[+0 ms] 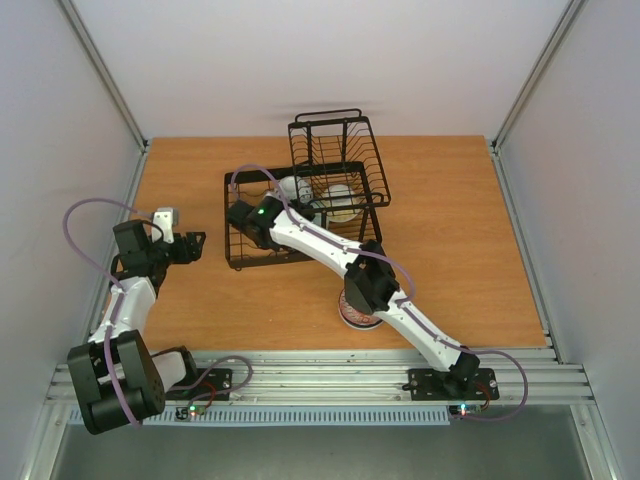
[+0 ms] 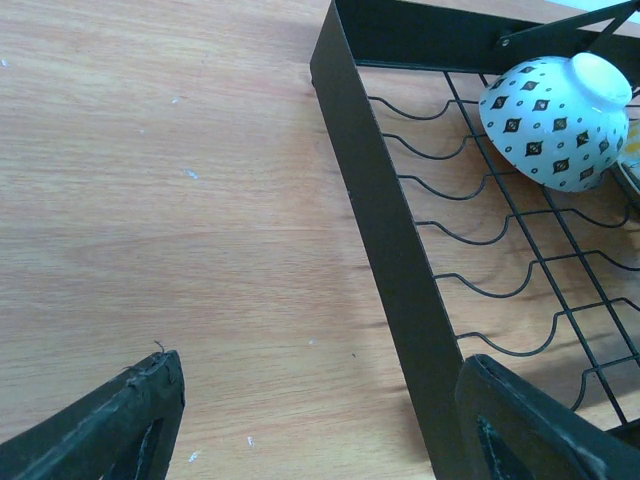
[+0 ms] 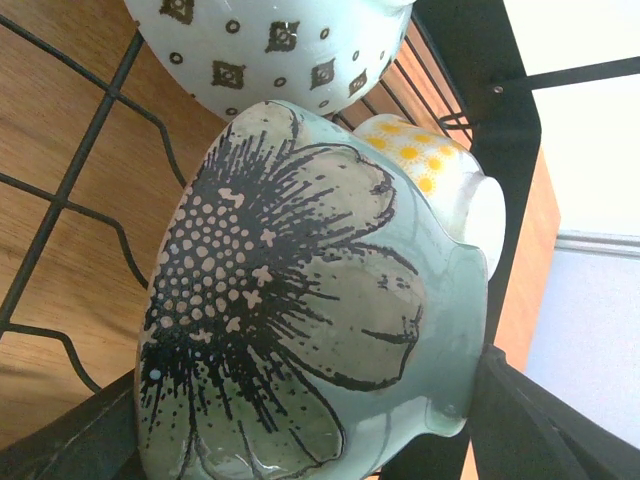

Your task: Load the bowls into the dish rack

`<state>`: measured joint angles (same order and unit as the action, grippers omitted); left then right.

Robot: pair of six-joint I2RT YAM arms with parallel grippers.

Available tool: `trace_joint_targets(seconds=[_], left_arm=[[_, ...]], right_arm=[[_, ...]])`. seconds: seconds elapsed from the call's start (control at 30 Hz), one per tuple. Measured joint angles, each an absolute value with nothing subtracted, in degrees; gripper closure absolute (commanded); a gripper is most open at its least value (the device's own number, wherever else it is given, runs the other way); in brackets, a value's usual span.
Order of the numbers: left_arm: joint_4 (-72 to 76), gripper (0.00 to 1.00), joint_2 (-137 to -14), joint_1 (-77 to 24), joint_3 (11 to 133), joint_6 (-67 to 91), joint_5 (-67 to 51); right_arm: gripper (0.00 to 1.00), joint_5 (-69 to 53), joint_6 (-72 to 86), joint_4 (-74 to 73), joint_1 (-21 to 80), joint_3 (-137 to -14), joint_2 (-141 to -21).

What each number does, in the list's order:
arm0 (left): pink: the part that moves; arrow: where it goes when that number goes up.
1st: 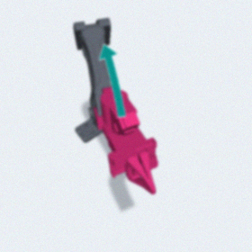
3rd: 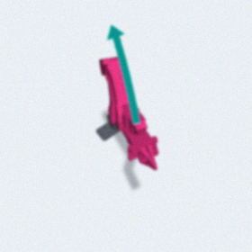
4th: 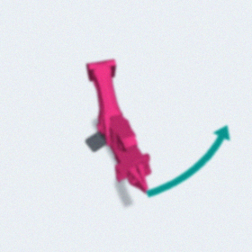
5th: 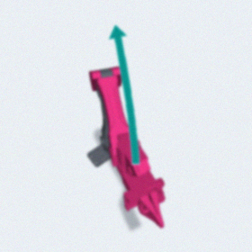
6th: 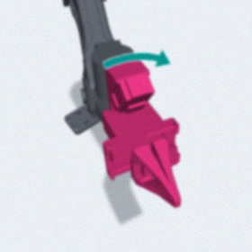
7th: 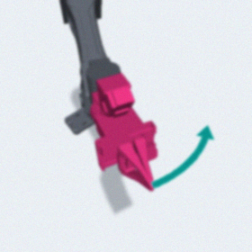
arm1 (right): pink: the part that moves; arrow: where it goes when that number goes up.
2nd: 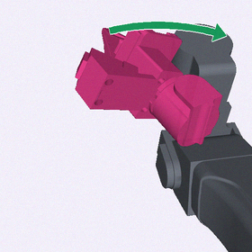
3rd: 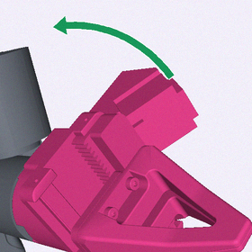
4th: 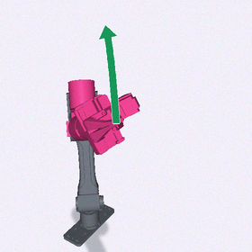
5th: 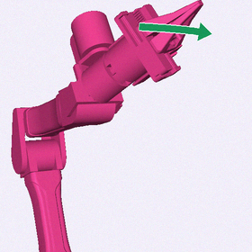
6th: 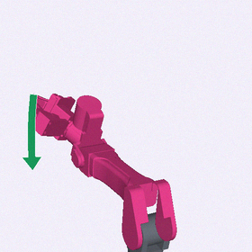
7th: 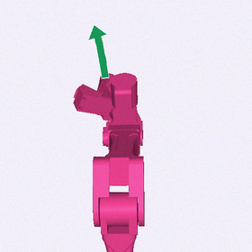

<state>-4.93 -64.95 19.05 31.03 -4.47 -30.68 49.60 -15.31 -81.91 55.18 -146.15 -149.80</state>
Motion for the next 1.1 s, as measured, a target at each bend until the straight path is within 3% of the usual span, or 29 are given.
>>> trace_joint_targets(seconds=[0.17,0.5,1.1], left_arm=[[-4.91,0.24,-64.95,19.05,31.05,-4.47,-30.72],[-4.91,0.24,-64.95,19.05,31.05,-4.49,-30.89],[-4.93,0.24,-65.32,19.05,31.07,-4.73,-31.51]], right_arm=[[0.33,50.0,-15.09,-82.11,55.18,-146.17,-149.99],[0.02,47.66,-15.03,-81.14,55.24,-145.62,-150.02],[0.01,42.41,-17.02,-73.14,56.49,-141.62,-147.61]])
